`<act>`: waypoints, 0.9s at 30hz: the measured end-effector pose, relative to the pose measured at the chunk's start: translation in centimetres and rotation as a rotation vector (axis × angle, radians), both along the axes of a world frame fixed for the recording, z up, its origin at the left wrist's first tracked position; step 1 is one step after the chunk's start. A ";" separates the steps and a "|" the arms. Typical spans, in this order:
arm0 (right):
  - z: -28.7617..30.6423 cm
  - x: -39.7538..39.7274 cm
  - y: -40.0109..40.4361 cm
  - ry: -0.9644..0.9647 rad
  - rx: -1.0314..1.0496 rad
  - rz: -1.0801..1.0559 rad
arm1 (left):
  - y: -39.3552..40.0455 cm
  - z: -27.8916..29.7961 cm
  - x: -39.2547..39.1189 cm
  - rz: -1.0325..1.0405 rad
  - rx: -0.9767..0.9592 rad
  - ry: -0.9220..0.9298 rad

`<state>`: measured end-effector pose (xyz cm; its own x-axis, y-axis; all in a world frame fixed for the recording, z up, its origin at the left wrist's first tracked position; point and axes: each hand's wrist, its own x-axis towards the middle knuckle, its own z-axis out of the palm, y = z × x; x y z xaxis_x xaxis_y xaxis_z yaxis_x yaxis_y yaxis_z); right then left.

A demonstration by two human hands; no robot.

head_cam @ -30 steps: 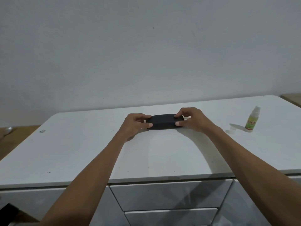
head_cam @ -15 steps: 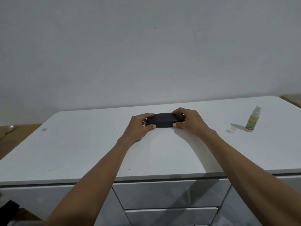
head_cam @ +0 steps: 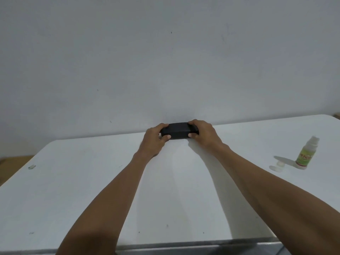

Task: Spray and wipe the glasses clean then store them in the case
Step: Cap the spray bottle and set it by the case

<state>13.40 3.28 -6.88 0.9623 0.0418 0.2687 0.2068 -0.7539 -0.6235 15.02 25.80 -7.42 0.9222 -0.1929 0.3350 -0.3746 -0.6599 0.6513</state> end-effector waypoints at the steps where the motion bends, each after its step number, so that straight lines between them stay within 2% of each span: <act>1: -0.2 0.4 0.0 -0.001 -0.006 -0.004 | 0.0 -0.1 0.4 -0.003 0.007 -0.001; 7: -0.8 1.0 0.4 -0.013 -0.031 -0.051 | -0.1 -0.7 0.8 -0.010 0.009 0.011; 9: -0.3 0.7 0.7 0.002 -0.055 -0.062 | -0.6 0.1 0.4 0.008 0.088 0.008; 11: 0.5 -0.1 0.7 -0.002 -0.084 -0.090 | -1.6 0.9 -0.3 0.082 0.253 -0.047; 13: 1.6 -1.6 0.2 -0.036 -0.103 -0.147 | -3.1 1.7 -1.5 0.116 0.338 -0.110; 19: 6.6 -7.4 -4.8 -0.228 -0.128 -0.305 | -10.4 2.9 -5.7 -0.087 0.315 -0.164; 27: 9.4 -16.6 -13.8 -0.307 -0.063 -0.539 | -21.6 3.7 -13.4 -0.406 0.216 -0.008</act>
